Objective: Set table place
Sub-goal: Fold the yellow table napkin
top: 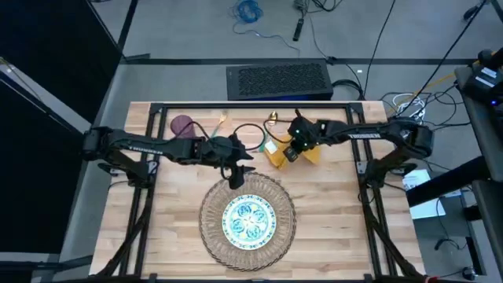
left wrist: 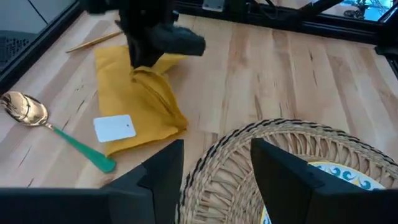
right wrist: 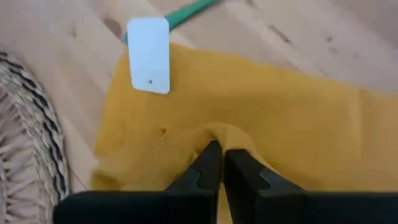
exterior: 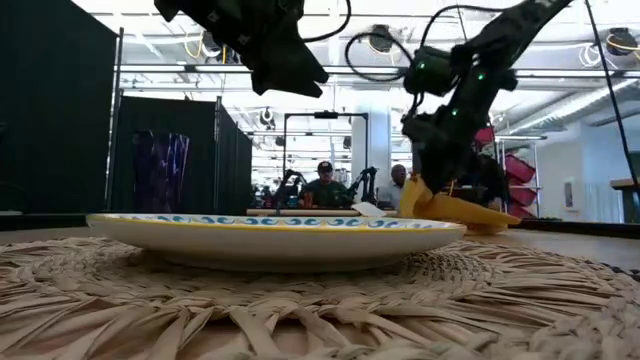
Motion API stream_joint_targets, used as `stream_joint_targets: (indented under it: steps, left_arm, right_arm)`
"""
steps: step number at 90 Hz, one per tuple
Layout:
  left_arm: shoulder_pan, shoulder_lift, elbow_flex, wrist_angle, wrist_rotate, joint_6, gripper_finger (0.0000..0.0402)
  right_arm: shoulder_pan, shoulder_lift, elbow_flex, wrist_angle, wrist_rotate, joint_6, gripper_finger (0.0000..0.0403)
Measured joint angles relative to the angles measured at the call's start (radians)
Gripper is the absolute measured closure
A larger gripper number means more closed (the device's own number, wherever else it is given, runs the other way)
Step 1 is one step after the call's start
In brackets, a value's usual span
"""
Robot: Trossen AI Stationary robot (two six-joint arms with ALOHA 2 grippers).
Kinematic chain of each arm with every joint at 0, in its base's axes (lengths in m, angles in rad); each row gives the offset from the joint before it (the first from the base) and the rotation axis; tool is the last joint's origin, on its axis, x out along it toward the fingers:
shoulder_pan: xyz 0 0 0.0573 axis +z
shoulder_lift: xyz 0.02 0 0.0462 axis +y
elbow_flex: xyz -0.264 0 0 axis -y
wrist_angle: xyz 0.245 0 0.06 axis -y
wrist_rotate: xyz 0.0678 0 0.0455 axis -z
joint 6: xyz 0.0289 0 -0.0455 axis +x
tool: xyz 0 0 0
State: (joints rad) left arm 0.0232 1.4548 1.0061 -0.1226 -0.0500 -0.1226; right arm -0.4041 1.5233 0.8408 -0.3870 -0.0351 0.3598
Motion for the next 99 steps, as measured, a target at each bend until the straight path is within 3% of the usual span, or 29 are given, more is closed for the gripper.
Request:
stream_joint_targets:
  steps: [35, 57, 74, 99]
  left_arm:
    - [0.023, 0.018, 0.001, 0.085, -0.01, 0.035, 0.023]
    - [0.025, 0.074, 0.002, 0.121, -0.01, 0.058, 0.023]
    - [0.023, 0.117, 0.001, 0.179, -0.008, 0.06, 0.023]
    - [0.059, 0.246, 0.018, 0.273, -0.009, 0.081, 0.0231]
  right_arm:
    - [-0.002, 0.124, 0.131, 0.001, -0.02, -0.115, 0.0395]
    - [-0.001, 0.124, 0.247, -0.108, -0.024, -0.144, 0.0299]
    - [-0.002, 0.123, 0.254, -0.164, -0.043, -0.166, 0.0221]
    - [-0.011, 0.109, 0.293, -0.138, -0.049, -0.196, 0.0175]
